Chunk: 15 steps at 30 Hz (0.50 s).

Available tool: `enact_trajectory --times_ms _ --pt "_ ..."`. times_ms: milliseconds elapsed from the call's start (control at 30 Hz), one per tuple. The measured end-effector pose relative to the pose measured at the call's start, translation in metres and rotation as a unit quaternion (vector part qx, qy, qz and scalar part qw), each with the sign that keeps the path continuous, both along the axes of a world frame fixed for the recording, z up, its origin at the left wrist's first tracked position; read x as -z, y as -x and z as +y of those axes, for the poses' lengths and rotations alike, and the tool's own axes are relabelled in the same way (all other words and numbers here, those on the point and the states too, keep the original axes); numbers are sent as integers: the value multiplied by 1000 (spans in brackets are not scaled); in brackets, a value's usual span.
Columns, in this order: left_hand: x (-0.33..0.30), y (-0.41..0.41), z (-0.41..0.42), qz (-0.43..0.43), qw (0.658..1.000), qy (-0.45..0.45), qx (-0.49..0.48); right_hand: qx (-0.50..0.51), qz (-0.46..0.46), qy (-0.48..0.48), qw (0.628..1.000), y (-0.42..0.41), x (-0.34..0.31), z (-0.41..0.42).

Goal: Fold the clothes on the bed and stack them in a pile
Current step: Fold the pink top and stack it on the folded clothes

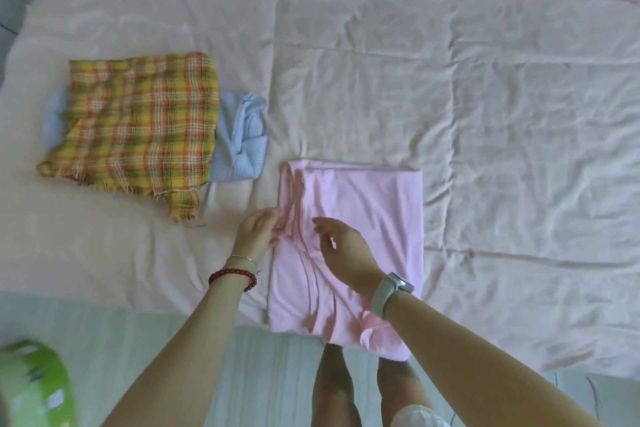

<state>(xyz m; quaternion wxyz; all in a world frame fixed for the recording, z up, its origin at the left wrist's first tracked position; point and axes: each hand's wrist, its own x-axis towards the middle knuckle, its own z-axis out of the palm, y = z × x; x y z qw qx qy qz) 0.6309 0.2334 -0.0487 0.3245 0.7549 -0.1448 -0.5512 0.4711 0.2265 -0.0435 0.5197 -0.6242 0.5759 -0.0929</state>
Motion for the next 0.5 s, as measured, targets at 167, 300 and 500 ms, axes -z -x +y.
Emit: enact_trajectory --times_ms 167,300,500 --pt "13 20 -20 -97 991 54 80 32 150 35 988 42 15 -10" --pt "26 35 -39 -205 959 43 191 -62 254 -84 962 61 21 8" --pt "35 33 -53 -262 943 69 194 -169 92 -243 951 34 11 65"
